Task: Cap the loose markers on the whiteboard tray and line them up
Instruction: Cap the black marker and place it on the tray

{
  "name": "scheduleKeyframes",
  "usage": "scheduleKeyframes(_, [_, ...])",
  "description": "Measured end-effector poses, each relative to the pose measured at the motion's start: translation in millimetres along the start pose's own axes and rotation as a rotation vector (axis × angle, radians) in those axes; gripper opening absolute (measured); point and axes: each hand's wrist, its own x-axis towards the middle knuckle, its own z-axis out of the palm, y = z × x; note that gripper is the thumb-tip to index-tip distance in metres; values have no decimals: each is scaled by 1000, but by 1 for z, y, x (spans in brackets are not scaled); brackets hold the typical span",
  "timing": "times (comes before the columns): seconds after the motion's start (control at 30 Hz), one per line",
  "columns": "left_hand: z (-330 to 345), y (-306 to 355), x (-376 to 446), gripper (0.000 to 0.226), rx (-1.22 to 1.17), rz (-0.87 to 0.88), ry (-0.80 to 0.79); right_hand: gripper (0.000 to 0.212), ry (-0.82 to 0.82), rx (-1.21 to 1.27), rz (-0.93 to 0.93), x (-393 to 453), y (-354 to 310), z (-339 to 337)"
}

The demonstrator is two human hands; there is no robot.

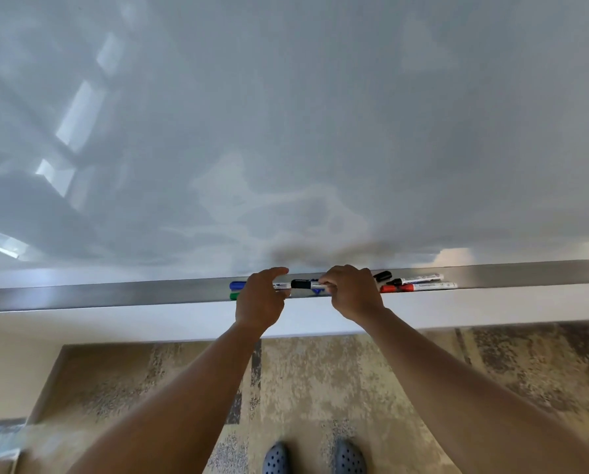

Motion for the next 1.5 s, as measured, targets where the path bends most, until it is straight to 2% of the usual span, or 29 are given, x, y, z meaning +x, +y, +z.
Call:
scheduleKeyframes(0.17, [5,-9,5,62,357,31,-98,35,-16,-60,21,3,5,16])
scheduleKeyframes(0.37, [13,-16,9,63,534,51,-136,37,-40,-106,32,5,10,26])
scheduleKeyframes(0.87, [21,-18,8,56,621,57,-100,44,-4,-117,-6,4,3,43])
scheduleKeyframes(1.07, [24,-17,10,49,569,45,-62,35,55,-64,-1,2,5,41])
scheduleKeyframes(1.2, [30,-7,14,39,524,109,14,37,122,-48,26,1,14,35])
scheduleKeyframes(1.4, [48,17,26,55,566,278,-9,43,106,-114,101,1,33,28])
scheduleKeyframes(1.5, [57,25,31,42,603,240,4,42,71,-144,132,3,38,27])
